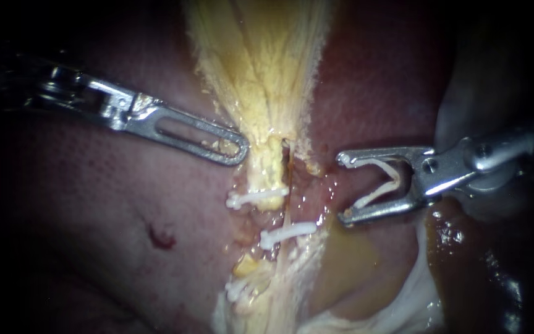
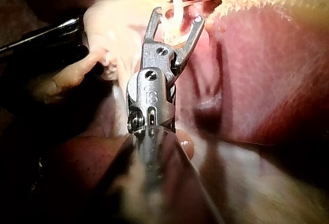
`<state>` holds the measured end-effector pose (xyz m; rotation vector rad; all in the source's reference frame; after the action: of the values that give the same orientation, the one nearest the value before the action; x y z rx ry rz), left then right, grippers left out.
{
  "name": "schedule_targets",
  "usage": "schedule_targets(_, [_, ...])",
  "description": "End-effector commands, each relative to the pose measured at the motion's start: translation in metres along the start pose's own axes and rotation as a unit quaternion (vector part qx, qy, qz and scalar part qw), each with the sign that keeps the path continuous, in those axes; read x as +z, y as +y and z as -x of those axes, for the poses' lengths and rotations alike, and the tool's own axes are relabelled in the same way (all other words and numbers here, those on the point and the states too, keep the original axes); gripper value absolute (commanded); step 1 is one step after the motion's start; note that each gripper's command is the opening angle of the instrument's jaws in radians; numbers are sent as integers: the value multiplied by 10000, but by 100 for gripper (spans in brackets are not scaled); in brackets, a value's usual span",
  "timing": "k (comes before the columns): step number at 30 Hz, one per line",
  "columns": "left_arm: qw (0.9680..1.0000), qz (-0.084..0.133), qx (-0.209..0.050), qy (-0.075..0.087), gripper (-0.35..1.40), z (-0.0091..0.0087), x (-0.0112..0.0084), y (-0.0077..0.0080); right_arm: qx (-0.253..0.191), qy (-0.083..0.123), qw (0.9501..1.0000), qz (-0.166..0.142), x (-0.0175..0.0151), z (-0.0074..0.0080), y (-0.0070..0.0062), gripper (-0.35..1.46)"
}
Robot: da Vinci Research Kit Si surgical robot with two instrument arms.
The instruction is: Clipping second clip right tube
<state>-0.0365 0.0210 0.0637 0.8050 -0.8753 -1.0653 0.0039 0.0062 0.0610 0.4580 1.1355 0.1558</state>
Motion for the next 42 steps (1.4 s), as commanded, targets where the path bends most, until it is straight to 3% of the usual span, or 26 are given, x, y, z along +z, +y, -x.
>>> schedule_targets(1, [10000, -12, -3, 6, -35, 1, -4, -2, 2, 2, 10000, 3, 0, 0, 0, 50])
schedule_targets(4, [10000, -45, -19, 29, -35, 5, -20, -7, -5, 4, 10000, -14, 1, 1, -1, 50])
schedule_targets(10, [9999, 42, -80, -119, -35, 19, -69, -20, -10, 6, 10000, -29, 2, 2, -2, 50])
schedule_targets(15, [9997, 88, -105, -208, -35, 20, -94, -21, -42, 7, 10000, -45, 2, 1, -3, 50])
schedule_targets(23, [9997, 94, -104, -212, -35, 19, -95, -19, 183, 67, 9996, -182, 25, 7, -6, 50])
schedule_targets(30, [9997, 97, -101, -214, -35, 18, -94, -19, 457, 79, 9985, -296, 65, 25, -7, 49])
schedule_targets(42, [9997, 101, -99, -218, -35, 16, -93, -19, 1037, 279, 9932, -447, 96, 58, 14, 49])
